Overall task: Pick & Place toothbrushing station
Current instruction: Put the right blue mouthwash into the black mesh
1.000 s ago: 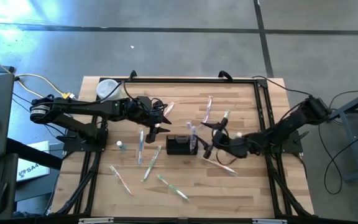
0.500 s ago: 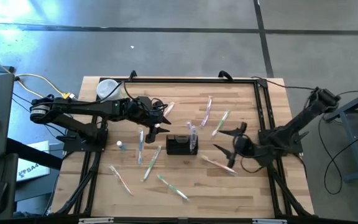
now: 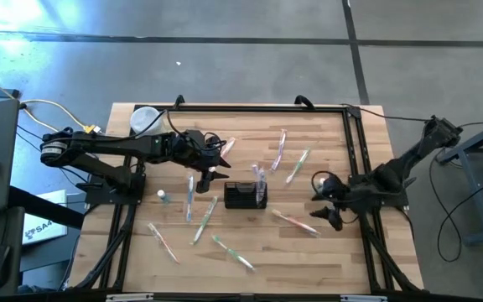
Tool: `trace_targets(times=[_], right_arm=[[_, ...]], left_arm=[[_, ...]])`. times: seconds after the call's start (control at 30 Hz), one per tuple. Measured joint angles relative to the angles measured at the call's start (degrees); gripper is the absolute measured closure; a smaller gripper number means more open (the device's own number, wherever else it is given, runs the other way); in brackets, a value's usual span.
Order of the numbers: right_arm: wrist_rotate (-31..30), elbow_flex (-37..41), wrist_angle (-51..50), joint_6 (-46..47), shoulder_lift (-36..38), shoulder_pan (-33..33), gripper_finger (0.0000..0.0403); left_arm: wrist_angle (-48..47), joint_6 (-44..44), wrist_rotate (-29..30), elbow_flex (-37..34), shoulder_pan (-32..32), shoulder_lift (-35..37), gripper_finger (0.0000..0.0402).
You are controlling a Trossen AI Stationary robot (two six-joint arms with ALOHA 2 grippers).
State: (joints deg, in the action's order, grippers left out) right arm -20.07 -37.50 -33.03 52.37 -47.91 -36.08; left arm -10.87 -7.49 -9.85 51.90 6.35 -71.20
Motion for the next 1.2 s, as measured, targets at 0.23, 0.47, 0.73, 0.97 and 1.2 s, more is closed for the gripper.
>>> trace_targets(times=[0.23, 0.47, 0.73, 0.97, 1.2], right_arm=[[13.3, 0.0, -16.2, 24.5, 0.1, 5.1, 0.0133], [14.1, 0.0, -26.5, 35.8, 0.1, 12.0, 0.0133], [12.2, 0.0, -26.7, 33.0, -1.2, 20.9, 0.0133], [12.5, 0.0, -24.8, 28.2, -2.7, 28.4, 0.0133], [13.0, 0.0, -24.1, 23.6, -6.9, 34.7, 0.0133]], left_arm=[[0.0, 0.0, 0.0, 0.0, 0.0, 0.0, 0.0238], [0.0, 0.0, 0.0, 0.0, 0.0, 0.0, 0.0238], [0.0, -0.2, 0.0, 0.0, 0.0, 0.0, 0.0238], [0.0, -0.2, 0.0, 0.0, 0.0, 0.0, 0.0238], [-0.5, -0.2, 0.0, 0.0, 0.0, 0.0, 0.0238]])
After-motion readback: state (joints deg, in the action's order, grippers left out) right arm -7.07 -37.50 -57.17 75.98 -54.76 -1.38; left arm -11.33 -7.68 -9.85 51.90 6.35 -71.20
